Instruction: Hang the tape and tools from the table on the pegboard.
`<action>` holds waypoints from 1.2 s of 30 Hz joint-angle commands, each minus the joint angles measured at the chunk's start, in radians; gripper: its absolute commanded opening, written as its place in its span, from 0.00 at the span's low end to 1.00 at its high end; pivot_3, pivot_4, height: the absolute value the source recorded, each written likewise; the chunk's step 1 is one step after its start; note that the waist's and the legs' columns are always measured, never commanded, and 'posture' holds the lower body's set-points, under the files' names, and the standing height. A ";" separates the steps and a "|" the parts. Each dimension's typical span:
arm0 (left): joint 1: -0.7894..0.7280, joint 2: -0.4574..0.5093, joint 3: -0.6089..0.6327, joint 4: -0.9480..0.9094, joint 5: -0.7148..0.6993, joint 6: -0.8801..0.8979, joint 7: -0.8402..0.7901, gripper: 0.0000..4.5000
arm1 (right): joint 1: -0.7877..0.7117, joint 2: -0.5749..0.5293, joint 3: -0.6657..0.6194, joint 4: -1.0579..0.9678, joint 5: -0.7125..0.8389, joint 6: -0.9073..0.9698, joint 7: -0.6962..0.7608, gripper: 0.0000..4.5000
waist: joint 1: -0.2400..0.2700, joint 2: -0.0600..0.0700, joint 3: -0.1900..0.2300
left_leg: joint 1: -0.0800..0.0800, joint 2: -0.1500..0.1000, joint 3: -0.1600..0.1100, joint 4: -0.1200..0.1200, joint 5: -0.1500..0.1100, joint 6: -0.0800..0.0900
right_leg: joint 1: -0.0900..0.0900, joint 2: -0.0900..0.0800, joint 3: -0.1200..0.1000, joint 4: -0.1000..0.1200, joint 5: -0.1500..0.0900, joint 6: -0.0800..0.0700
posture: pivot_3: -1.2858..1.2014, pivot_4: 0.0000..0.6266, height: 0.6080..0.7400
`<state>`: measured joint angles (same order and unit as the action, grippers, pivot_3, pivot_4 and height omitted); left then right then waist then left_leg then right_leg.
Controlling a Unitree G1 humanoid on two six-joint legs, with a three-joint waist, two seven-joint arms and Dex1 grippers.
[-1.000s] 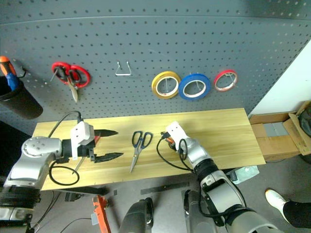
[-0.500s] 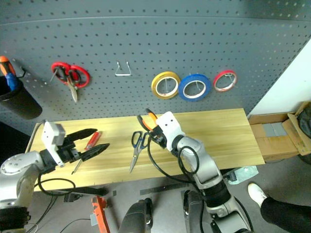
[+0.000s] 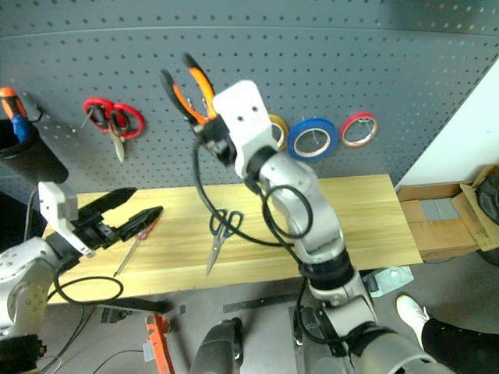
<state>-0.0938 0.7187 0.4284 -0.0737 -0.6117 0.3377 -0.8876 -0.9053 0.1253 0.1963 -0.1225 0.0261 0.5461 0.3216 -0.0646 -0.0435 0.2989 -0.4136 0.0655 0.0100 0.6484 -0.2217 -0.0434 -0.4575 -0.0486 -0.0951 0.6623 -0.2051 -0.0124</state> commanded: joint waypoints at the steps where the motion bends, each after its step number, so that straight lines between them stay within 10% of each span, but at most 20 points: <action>1: -0.007 0.018 0.025 -0.043 0.012 -0.031 0.008 1.00 | -0.128 0.030 -0.038 0.112 0.030 -0.140 -0.005 0.51 | 0.003 0.001 0.002 | 0.000 0.000 0.001 -0.001 0.000 0.000 | 0.000 0.000 0.001 0.000 0.000 0.000 | 0.49 0.52 1.00; 20: -0.077 0.029 -0.014 -0.063 0.040 -0.039 0.006 1.00 | -0.555 0.044 -0.131 0.901 0.030 -0.767 -0.011 0.51 | 0.039 0.004 0.062 | -0.005 0.000 0.004 -0.005 0.000 0.000 | -0.006 -0.001 0.002 -0.003 -0.001 -0.002 | 0.53 0.62 1.00; 36: -0.083 0.026 -0.031 -0.049 0.048 -0.052 -0.007 1.00 | -0.493 -0.003 -0.125 1.030 -0.038 -0.902 -0.033 0.51 | 0.048 0.004 0.077 | -0.013 0.000 0.005 -0.005 0.000 -0.001 | -0.017 -0.002 0.002 0.000 -0.001 -0.002 | 0.53 0.62 1.00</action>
<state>-0.1722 0.7348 0.3958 -0.1089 -0.5671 0.3010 -0.8868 -1.4012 0.1315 0.0749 0.9512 -0.0046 -0.3308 0.3075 -0.0164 -0.0393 0.3754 -0.4268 0.0653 0.0150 0.6439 -0.2214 -0.0442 -0.4745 -0.0503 -0.0935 0.6626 -0.2061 -0.0144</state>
